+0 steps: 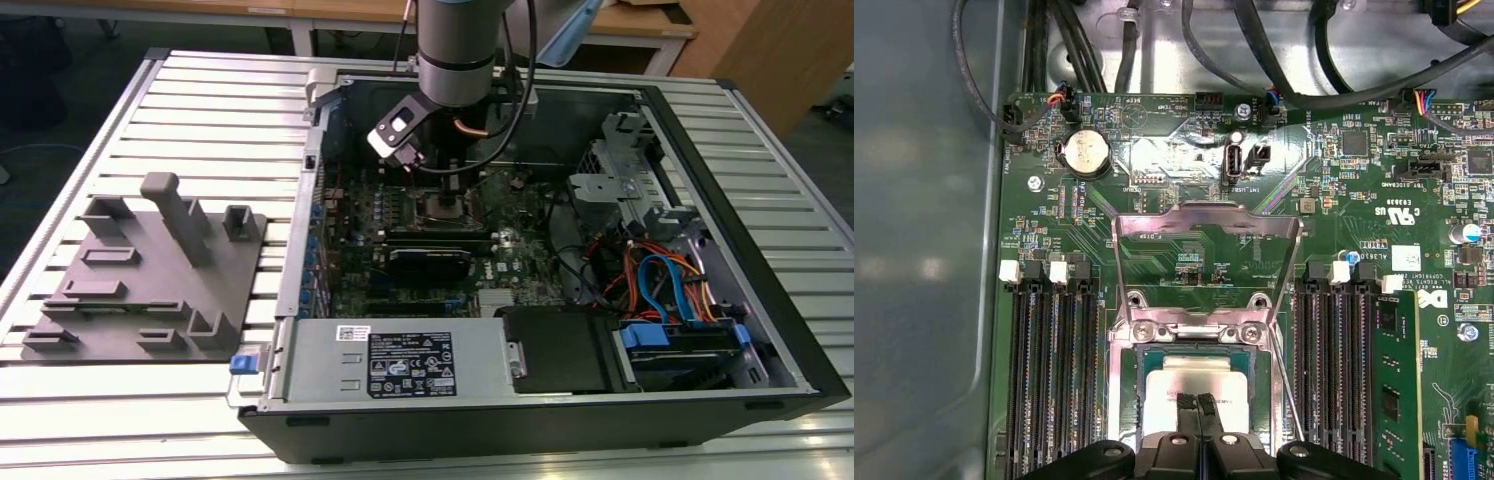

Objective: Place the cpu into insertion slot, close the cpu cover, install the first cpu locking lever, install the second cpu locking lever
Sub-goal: 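Close the cpu cover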

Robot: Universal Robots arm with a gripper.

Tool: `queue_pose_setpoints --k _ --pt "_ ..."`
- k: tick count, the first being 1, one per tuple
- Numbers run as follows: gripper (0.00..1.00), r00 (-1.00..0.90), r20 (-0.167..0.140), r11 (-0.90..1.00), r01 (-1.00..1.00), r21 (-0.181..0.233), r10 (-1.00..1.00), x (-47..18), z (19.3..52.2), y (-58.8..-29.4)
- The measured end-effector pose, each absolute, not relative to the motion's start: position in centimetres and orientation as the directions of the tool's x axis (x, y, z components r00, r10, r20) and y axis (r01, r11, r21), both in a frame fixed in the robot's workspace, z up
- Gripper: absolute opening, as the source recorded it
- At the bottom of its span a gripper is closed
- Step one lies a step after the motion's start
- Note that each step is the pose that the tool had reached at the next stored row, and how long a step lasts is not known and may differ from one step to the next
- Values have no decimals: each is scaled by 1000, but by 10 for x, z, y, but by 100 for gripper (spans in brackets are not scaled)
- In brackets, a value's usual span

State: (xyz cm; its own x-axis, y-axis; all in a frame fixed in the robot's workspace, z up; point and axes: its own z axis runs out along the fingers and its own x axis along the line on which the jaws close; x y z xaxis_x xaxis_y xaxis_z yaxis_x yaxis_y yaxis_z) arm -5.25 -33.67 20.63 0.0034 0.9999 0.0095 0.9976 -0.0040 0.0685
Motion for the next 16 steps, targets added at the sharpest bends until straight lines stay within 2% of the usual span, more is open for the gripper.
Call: queue_pose_setpoints --k 16 --pt "10 3 21 -5 998 61 1000 -52 220 -337"
